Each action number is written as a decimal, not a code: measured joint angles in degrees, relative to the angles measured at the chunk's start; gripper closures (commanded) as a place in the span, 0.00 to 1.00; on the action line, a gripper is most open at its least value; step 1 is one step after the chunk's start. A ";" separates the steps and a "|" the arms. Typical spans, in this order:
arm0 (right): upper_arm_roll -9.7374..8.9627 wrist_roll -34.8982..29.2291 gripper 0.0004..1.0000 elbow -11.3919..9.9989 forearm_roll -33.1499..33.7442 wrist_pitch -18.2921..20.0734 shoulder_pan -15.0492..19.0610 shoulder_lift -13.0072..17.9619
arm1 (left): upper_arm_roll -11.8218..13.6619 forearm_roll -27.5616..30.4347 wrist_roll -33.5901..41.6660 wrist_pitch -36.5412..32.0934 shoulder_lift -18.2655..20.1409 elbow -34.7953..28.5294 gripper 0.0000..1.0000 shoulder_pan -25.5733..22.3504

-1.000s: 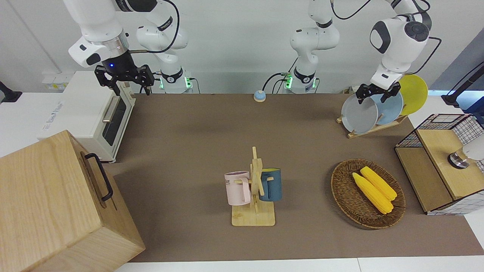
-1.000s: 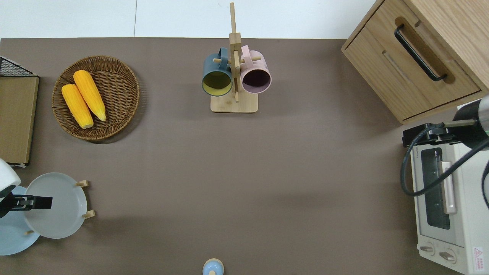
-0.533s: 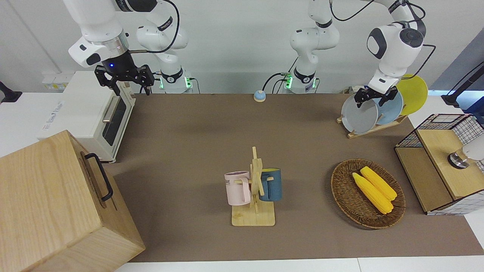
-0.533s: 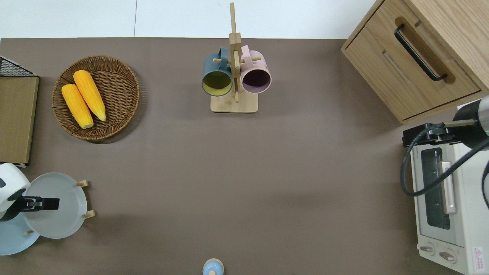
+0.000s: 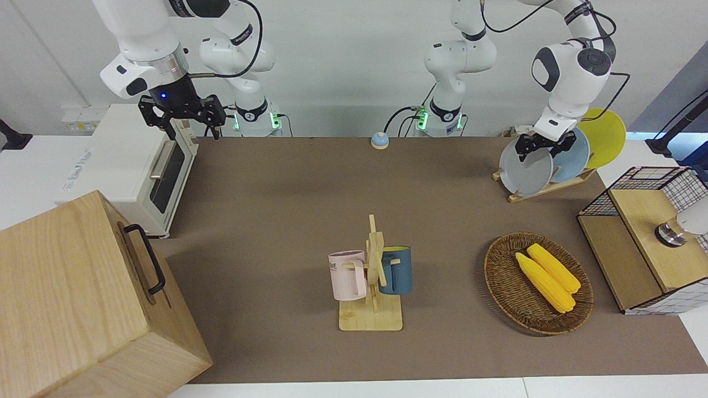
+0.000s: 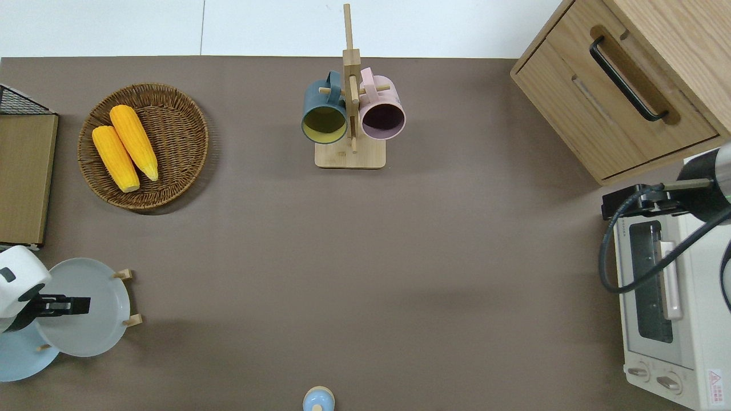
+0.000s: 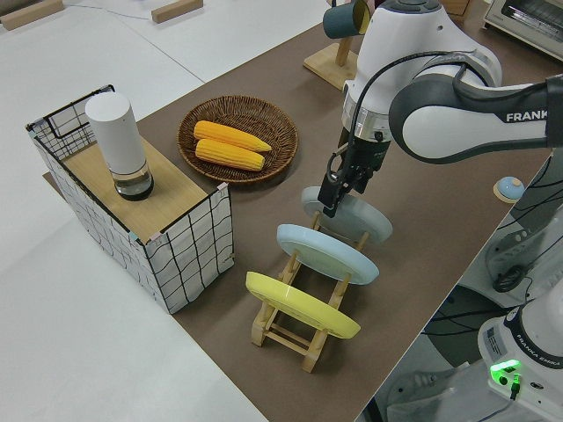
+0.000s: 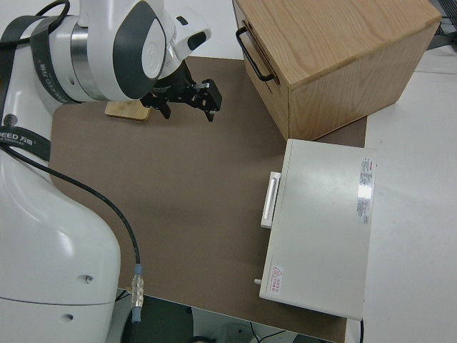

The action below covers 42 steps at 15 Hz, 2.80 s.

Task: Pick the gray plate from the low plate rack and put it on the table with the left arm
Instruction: 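Lift the gray plate out of the rack with the left gripper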

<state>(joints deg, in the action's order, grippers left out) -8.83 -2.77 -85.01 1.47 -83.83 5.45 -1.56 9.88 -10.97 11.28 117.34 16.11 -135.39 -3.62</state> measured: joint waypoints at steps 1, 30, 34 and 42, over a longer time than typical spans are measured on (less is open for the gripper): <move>0.00 0.00 0.02 0.00 0.00 0.00 0.00 0.00 | 0.00 -0.01 0.00 0.01 0.00 0.00 0.96 -0.04; 0.00 0.00 0.02 0.00 0.00 0.00 0.00 0.00 | -10.32 -0.41 -8.21 -20.61 1.82 14.70 1.00 0.33; 0.00 0.00 0.02 0.00 0.00 0.00 0.00 0.00 | -11.88 3.96 -10.75 -23.05 1.98 16.82 1.00 0.36; 0.00 0.00 0.02 0.00 0.00 0.00 0.00 0.00 | -14.70 16.30 -16.01 -23.59 2.46 17.29 1.00 0.41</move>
<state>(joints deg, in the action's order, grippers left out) -8.83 -2.77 -85.01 1.47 -83.83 5.44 -1.56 -4.83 5.33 -4.73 93.75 18.57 -118.09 -3.22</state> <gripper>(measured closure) 0.013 0.938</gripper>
